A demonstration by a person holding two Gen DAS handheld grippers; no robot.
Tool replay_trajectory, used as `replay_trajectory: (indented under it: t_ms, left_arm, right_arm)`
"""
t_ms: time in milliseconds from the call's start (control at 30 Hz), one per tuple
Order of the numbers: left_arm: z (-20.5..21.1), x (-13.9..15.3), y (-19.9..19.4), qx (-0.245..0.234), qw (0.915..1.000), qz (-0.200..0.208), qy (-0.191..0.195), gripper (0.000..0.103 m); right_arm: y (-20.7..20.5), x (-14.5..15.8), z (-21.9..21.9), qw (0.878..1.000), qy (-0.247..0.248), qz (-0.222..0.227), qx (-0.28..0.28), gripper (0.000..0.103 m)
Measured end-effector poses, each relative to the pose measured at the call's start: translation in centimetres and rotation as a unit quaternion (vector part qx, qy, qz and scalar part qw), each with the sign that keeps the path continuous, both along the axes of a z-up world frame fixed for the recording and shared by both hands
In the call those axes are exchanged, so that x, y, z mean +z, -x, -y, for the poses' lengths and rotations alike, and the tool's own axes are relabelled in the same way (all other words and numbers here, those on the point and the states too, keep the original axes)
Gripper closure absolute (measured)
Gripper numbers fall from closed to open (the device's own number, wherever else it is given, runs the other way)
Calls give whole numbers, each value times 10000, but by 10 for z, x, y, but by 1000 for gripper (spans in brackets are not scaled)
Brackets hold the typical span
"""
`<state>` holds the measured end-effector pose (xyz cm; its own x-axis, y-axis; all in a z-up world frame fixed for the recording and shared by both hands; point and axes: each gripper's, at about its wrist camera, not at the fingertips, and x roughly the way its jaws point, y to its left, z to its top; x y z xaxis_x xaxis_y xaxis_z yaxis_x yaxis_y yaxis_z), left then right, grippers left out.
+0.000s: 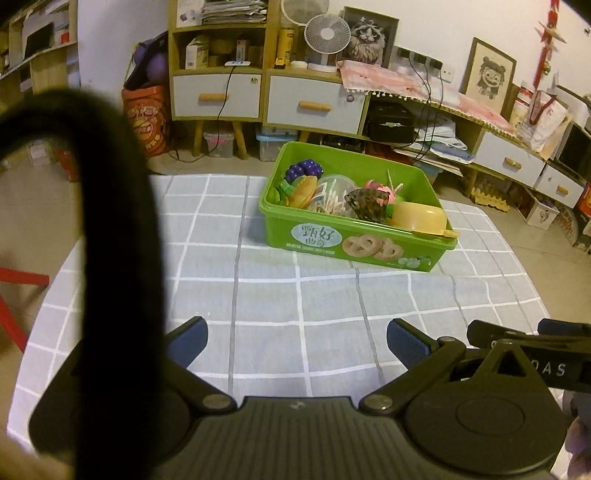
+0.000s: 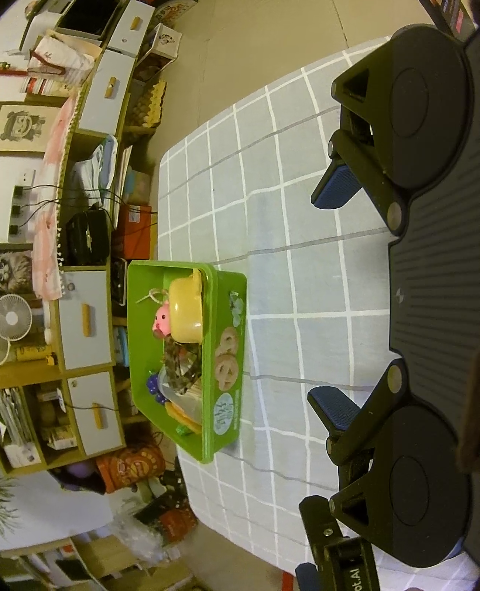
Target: Organize rigid objects
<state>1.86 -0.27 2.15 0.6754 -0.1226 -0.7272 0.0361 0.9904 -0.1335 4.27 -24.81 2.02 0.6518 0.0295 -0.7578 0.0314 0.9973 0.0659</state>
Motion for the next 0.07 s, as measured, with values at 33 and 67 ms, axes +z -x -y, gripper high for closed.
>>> replay_trajectory:
  t_ms: [33,67]
  left_arm:
    - [-1,-1,0,-36,10000,-24,45,22]
    - [-1,-2,-1,-58,9999,-43,70,22]
  right_arm:
    - [0,-1,0,10000,10,-10,9,2]
    - [0,-2,1,10000,21,-18,12,2]
